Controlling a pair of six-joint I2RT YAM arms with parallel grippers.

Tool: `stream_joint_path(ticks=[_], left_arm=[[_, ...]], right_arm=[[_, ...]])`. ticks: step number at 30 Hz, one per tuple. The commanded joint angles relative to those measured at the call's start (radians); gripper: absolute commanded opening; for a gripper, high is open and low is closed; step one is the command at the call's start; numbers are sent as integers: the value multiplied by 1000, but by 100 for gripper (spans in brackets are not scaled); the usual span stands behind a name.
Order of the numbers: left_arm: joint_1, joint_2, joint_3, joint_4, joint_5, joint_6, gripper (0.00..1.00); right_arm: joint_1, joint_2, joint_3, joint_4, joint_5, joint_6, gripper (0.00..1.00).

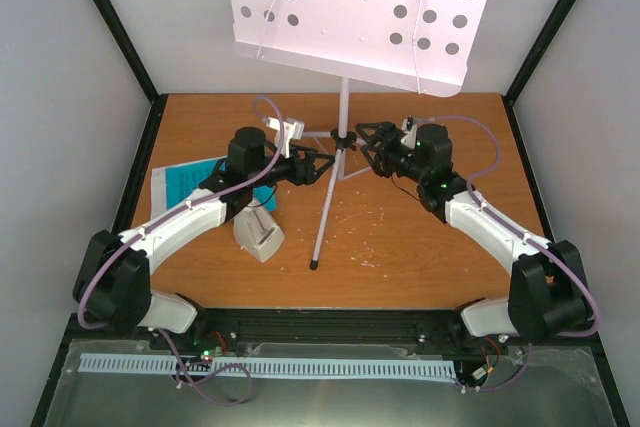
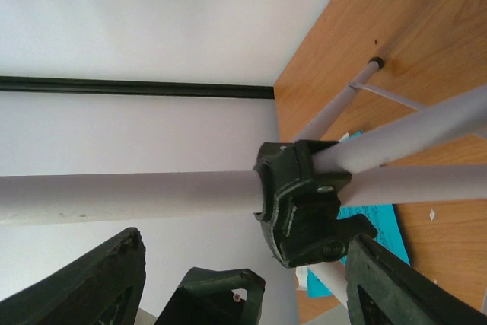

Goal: Pack up the instrument practice props

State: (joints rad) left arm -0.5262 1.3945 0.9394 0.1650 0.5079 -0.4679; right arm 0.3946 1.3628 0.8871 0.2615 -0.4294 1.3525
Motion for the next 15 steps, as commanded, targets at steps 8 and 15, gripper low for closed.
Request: stream_joint_path(ticks=[8, 15], left_arm=[[8, 7, 3, 30, 23, -23, 73], [8, 18, 9, 30, 34, -24, 73]], right_arm=[[36, 29, 0, -72, 78, 94, 72], [49, 32, -8, -55, 94, 129, 50]])
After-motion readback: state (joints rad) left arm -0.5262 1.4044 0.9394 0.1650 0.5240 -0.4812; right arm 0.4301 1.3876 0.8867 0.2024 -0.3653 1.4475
